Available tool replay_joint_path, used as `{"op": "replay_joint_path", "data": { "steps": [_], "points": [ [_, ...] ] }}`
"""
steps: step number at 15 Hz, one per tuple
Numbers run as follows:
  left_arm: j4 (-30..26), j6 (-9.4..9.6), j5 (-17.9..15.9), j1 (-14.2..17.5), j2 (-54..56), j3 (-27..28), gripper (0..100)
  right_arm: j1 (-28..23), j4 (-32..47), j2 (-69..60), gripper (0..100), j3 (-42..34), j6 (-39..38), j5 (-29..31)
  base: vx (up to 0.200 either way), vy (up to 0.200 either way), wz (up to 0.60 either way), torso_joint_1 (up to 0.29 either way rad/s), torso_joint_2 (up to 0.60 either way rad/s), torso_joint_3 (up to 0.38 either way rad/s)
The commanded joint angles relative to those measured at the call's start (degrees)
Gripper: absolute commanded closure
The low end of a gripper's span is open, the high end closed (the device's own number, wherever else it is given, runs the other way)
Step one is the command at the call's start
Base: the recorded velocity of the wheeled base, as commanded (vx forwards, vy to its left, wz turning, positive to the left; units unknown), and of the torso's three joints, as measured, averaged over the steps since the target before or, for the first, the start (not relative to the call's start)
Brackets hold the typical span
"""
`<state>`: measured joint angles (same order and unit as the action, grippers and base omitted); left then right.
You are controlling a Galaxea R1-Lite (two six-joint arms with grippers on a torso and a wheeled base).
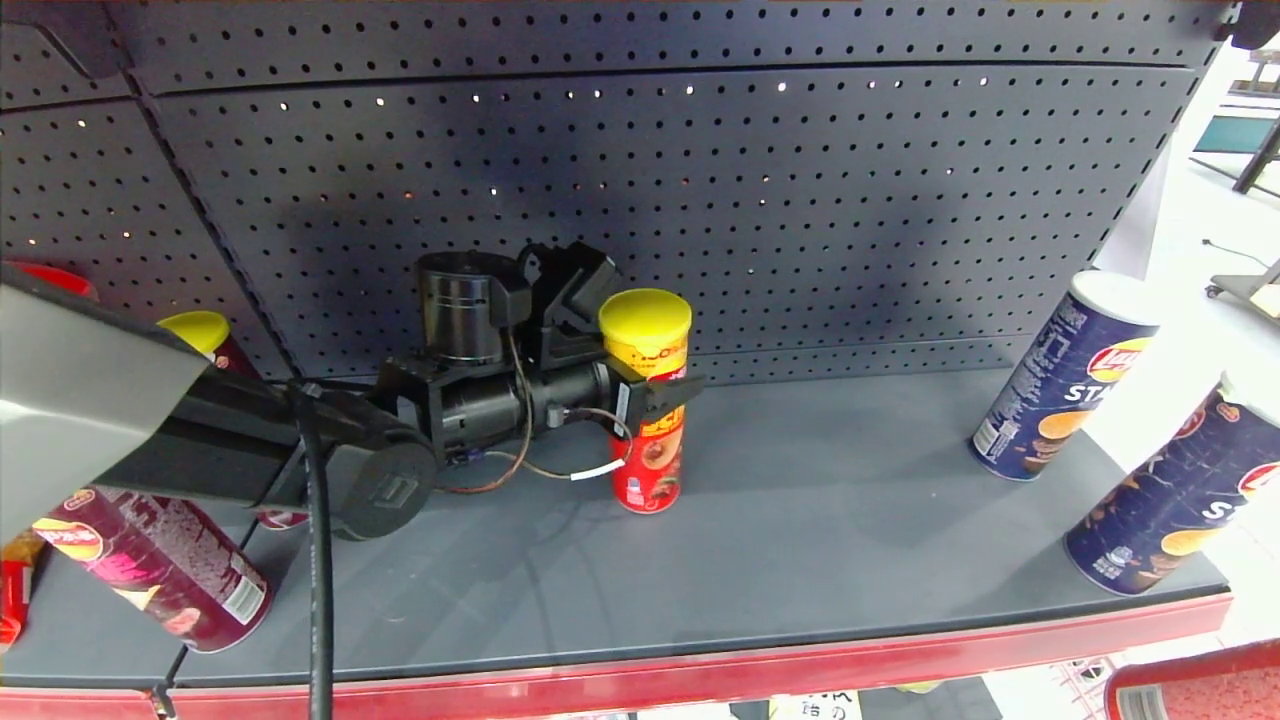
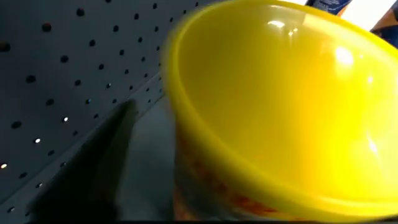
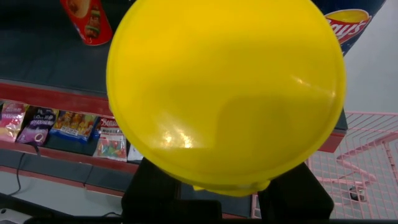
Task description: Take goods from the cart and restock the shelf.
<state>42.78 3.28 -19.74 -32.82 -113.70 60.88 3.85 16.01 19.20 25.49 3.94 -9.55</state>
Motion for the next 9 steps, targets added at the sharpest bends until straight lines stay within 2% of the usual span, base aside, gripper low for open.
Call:
{"op": "replay_joint_path", "data": {
  "steps": [1, 4, 9],
  "points": [
    [0.0, 0.06, -0.4, -0.1, 0.1, -0.1, 100, 0.0, 0.0, 0.0, 100, 0.0, 0.0, 0.0, 0.0, 0.0, 0.0, 0.0, 0.0, 0.0],
    [0.0, 0.06, -1.4, -0.5, 2.6, -2.9, 100, 0.0, 0.0, 0.0, 100, 0.0, 0.0, 0.0, 0.0, 0.0, 0.0, 0.0, 0.0, 0.0],
    [0.8, 0.5, -14.1, -0.2, 9.3, -11.1, 100, 0.0, 0.0, 0.0, 100, 0.7, -0.2, -0.1, 0.0, 0.0, 0.0, 0.0, 0.0, 0.0]
  ]
}}
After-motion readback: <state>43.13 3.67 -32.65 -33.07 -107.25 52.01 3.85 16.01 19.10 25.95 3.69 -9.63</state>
